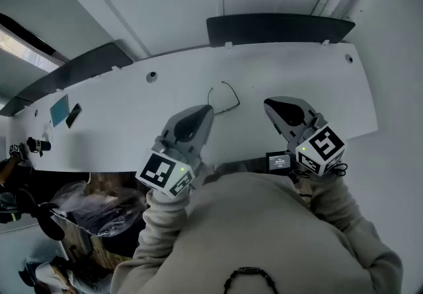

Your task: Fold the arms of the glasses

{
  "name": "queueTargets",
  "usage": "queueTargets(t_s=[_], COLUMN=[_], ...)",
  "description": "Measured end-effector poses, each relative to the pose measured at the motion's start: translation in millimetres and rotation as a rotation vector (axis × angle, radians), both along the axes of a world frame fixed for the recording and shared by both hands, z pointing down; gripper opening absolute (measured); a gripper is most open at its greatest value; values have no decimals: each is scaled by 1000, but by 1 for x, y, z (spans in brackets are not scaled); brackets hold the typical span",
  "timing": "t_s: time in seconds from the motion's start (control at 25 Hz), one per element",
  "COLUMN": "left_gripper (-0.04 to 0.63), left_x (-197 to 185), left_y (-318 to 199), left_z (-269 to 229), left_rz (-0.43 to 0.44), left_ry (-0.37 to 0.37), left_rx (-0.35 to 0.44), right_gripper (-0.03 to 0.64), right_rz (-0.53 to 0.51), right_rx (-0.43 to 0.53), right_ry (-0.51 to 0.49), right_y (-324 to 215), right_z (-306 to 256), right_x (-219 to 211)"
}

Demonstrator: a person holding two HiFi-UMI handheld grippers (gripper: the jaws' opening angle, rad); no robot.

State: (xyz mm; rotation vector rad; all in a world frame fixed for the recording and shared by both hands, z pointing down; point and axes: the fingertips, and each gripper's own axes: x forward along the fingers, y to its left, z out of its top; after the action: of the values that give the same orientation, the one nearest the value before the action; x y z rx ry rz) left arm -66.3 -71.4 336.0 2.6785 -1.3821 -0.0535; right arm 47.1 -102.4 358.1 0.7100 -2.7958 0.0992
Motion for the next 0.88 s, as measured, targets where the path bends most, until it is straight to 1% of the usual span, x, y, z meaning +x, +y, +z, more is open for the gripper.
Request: queueTargets(t_s=[0.2, 0.32, 0.44, 0.6, 0.72, 0.88], left_gripper=[0, 0, 0, 0, 0, 0], left_x=[-1, 1, 4, 6, 9, 10], left_y=[1, 2, 2, 0, -1, -3], left_z=[-4, -5, -3, -2, -1, -2], left_rz=[14, 33, 41, 44, 47, 47], left_ry=[13, 27, 28, 28, 24, 19], left_rx=[3, 0, -1, -5, -8, -9], right_gripper=[18, 20, 20, 20, 20, 20], right_rz=[-14, -23, -5, -22, -12, -23], right_rx=[0, -33, -59, -51, -58, -45], right_ry=[-5, -34, -49, -46, -55, -51], right_y=[0, -1, -3, -3, -6, -9], right_z=[-3, -1, 6, 5, 6, 3], right_x=[-1, -1, 3, 4, 8, 8])
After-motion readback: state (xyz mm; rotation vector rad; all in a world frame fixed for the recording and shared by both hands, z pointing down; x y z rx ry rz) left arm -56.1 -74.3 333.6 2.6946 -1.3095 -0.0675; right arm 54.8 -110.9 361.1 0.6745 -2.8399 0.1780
